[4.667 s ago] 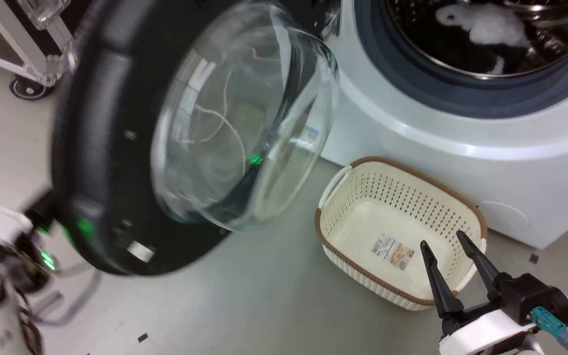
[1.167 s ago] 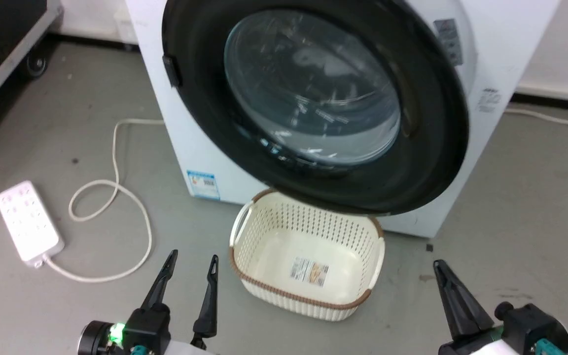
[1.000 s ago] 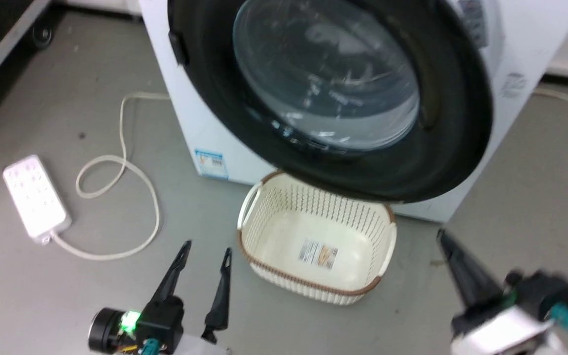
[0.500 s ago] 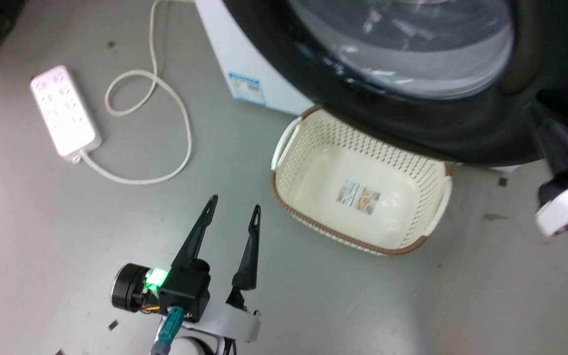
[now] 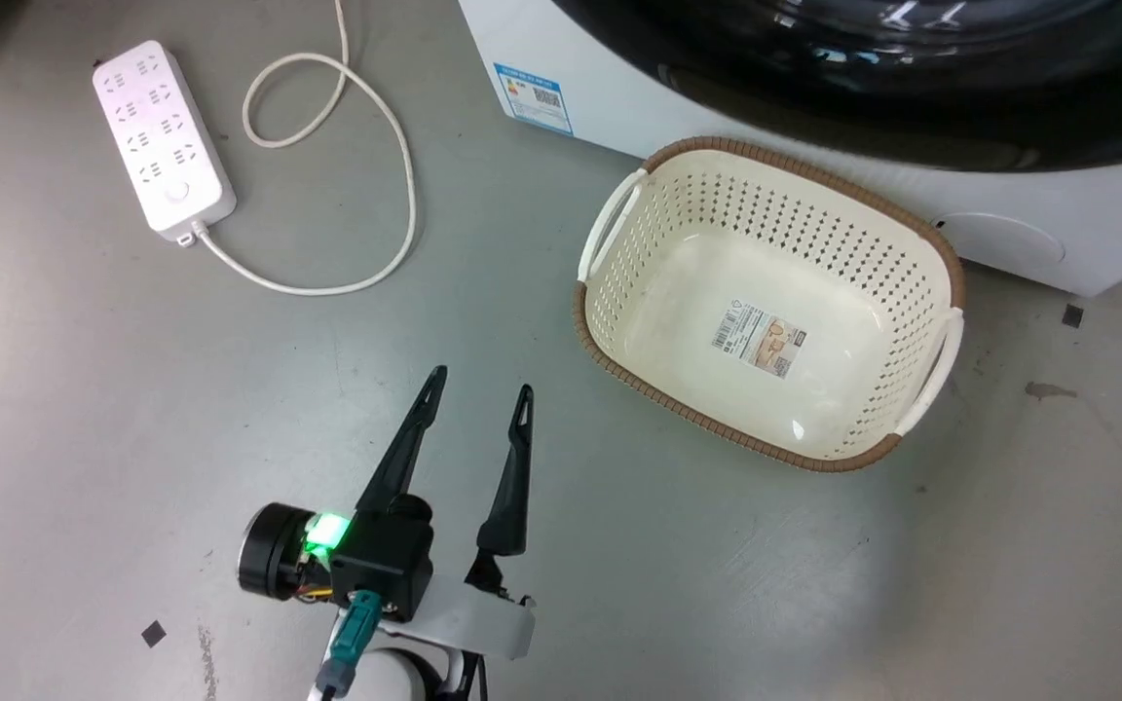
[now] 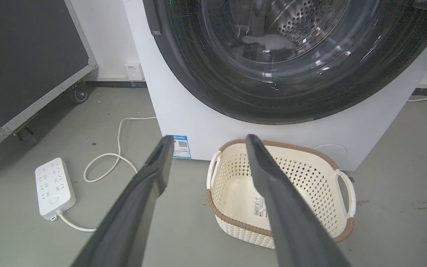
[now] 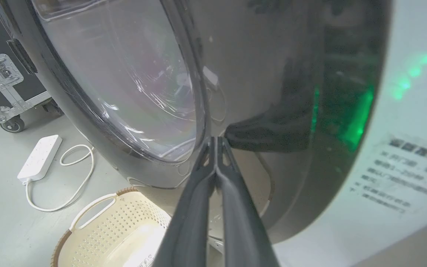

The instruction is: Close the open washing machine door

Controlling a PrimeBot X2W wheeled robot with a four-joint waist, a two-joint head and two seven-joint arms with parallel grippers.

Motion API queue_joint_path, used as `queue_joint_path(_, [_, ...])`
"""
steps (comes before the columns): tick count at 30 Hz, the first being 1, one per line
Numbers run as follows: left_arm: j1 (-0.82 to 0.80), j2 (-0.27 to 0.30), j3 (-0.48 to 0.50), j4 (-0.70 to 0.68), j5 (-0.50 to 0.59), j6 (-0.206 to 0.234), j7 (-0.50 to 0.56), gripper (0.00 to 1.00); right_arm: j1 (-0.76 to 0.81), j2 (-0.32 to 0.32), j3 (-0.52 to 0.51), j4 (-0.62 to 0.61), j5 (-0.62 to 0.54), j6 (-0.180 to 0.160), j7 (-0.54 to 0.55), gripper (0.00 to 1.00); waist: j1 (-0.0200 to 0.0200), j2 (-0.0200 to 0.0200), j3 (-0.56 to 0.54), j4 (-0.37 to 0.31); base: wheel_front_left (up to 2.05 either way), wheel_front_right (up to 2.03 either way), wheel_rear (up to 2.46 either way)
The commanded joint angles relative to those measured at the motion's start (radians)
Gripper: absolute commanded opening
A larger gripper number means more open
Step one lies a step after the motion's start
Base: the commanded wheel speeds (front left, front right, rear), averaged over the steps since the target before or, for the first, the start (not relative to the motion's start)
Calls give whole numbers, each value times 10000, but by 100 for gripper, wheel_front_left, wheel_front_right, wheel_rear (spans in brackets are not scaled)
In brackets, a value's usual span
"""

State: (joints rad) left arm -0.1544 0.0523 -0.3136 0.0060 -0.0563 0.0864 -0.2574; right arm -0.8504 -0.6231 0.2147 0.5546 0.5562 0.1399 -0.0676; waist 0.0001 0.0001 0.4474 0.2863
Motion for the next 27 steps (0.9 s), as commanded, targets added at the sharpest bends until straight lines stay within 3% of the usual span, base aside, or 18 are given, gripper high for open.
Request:
queue_joint_path(1, [-191, -16, -39, 16, -47, 59, -43, 100, -399, -53, -196, 259, 53, -92, -41, 0, -1, -1, 21, 4, 0, 0, 0])
queue_joint_path(11, [-216, -19, -15, 179, -149, 116, -43, 100, -709, 249, 61, 1159, -197, -92, -675, 0, -1, -1, -499, -184, 0, 0, 0])
queue_joint_path(12, [-179, -19, 25, 192, -188, 109, -43, 100, -569, 315, 154, 1132, -222, -92, -825, 35, -1, -1, -633, -234, 0, 0, 0])
queue_joint_path(13, [-139, -19, 68, 212, -231, 93, -43, 100, -399, 352, 232, 1100, -300, -92, -1018, 77, -1, -1, -785, -288, 0, 0, 0])
queue_joint_path(14, [-97, -19, 107, 241, -261, 75, -43, 100, -197, 424, 287, 1091, -341, -92, -1168, 100, -1, -1, -961, -348, 0, 0, 0])
queue_joint_path(20, [223, -14, 398, 725, -341, -179, -43, 100, 1633, 969, -2, 568, -934, -92, -1792, 100, -1, -1, -2212, -813, 0, 0, 0])
queue_joint_path(27, [697, 73, 905, 1119, -452, -483, -43, 100, 4391, 2302, -1434, -1488, -2217, -92, -1928, 100, -1, -1, -3353, -1678, 0, 0, 0])
